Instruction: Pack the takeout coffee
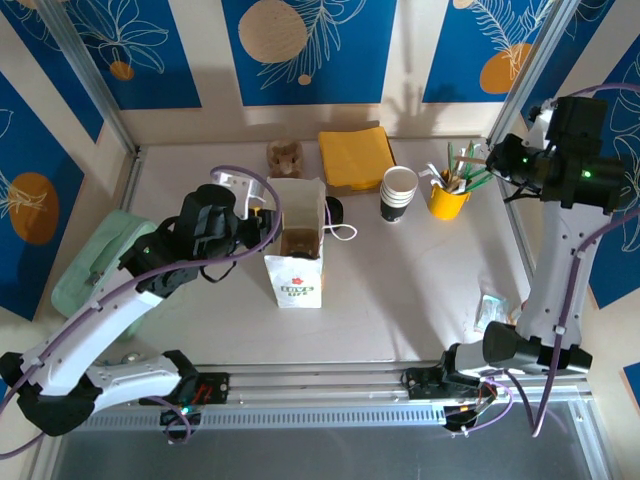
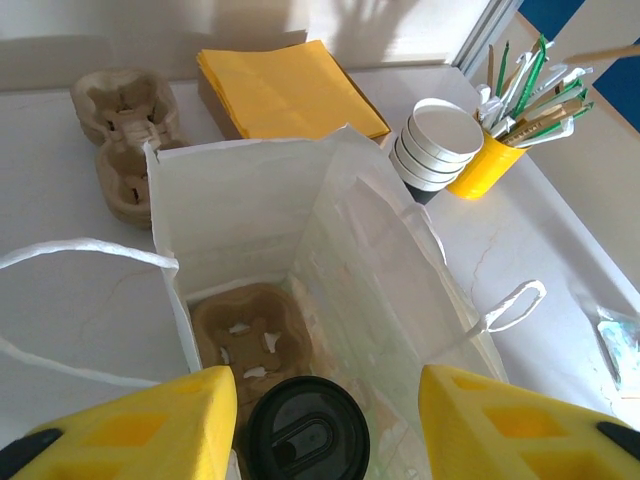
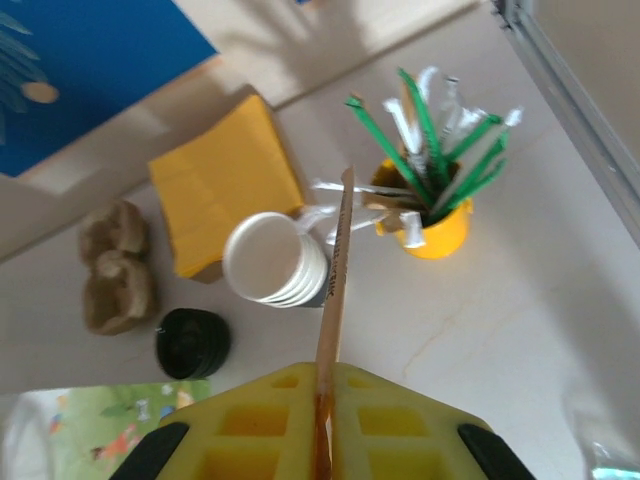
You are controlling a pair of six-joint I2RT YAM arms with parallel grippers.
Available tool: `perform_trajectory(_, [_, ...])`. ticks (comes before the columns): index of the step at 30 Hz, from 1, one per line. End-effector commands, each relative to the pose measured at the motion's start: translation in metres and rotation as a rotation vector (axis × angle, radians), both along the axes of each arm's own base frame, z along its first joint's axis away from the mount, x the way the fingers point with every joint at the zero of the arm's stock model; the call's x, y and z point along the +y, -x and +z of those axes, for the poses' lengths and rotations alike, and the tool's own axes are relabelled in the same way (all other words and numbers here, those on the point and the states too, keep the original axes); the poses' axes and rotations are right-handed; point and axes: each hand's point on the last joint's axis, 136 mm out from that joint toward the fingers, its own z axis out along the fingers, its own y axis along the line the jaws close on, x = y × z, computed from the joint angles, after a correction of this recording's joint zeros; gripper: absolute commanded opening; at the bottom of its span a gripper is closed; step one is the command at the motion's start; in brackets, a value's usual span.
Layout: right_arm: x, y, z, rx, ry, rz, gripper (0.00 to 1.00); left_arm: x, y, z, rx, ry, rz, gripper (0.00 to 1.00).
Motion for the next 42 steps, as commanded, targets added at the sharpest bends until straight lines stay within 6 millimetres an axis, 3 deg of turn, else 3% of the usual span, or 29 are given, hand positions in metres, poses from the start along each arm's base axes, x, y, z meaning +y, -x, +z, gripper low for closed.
perform_trajectory(1, [0.037, 0.021, 0.021, -0.038, -0.087, 0.138, 0.11, 0.008, -0.001, 0.006, -0.024, 0.009, 0.030, 0.51])
perform_trajectory(9, [0.115, 0.038, 0.051, -0.103, -0.194, 0.419, 0.11, 0.017, 0.000, 0.006, -0.035, -0.009, 0.059, 0.51])
perform_trajectory(18, [0.205, 0.057, 0.057, -0.057, -0.194, 0.730, 0.11, 0.064, 0.007, 0.011, -0.111, -0.049, 0.213, 0.51])
perform_trajectory(27, [0.253, 0.057, 0.031, 0.052, -0.112, 0.826, 0.11, 0.090, 0.017, 0.022, -0.167, -0.072, 0.272, 0.51])
perform_trajectory(42, [0.307, 0.049, -0.036, 0.248, 0.065, 0.871, 0.11, 0.088, 0.015, 0.018, -0.160, -0.083, 0.268, 0.51])
